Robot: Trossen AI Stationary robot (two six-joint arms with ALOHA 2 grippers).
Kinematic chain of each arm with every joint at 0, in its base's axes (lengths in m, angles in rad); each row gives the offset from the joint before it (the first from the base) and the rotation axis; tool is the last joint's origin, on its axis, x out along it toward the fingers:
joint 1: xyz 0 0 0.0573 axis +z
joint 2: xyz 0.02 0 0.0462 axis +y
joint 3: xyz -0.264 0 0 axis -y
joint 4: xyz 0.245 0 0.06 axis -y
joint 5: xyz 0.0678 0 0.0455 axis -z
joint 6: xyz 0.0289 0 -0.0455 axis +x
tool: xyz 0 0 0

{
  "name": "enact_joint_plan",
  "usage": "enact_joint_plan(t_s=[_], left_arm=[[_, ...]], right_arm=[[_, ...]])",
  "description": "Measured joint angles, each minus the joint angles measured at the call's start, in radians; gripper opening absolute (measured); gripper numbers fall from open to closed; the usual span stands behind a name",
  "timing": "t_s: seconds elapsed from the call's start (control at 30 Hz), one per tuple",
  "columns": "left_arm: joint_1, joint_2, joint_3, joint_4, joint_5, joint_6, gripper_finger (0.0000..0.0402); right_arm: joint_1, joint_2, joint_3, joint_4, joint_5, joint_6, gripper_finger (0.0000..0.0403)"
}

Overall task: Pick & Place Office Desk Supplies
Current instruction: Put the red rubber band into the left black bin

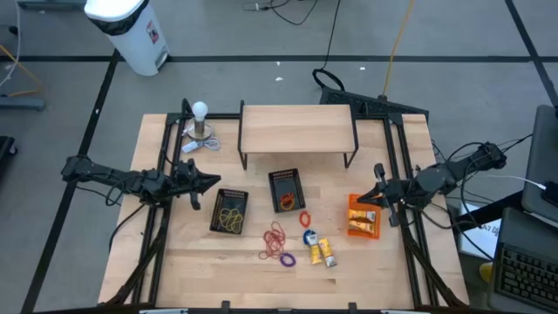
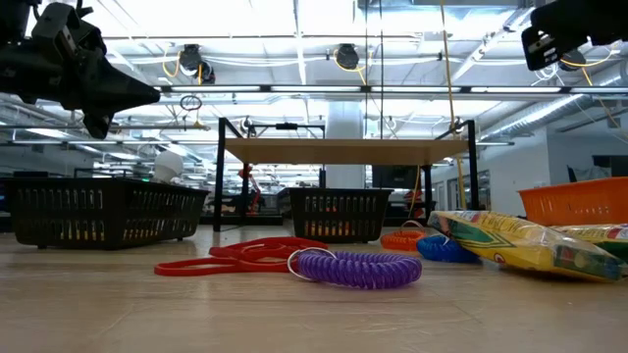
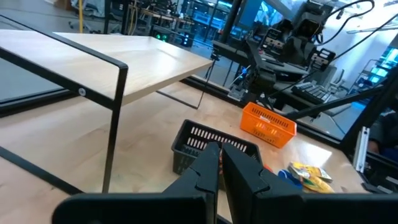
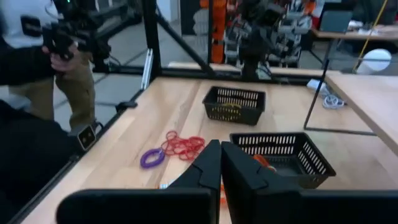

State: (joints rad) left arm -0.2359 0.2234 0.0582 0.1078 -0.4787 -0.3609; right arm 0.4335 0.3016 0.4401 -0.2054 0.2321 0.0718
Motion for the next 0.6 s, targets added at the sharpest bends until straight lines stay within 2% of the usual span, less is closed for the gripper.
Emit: enact_joint_plan(t_s=[0.27, 0.47, 0.6], left_arm=[[0.0, 0.0, 0.0, 0.0, -0.002, 0.018, 0.0019], [0.0, 0.0, 0.0, -0.002, -0.002, 0.018, 0.0019], [0.0, 0.0, 0.0, -0.001, -0.002, 0.016, 0.0019]], right_arm=[[0.0, -0.17, -0.068, 0.019, -0.002, -0.049, 0.0001], [0.0, -0.297, -0.146, 0.066, -0.072, -0.087, 0.0001], [0.0, -0.299, -0.163, 0.083, -0.082, -0.088, 0.0001]])
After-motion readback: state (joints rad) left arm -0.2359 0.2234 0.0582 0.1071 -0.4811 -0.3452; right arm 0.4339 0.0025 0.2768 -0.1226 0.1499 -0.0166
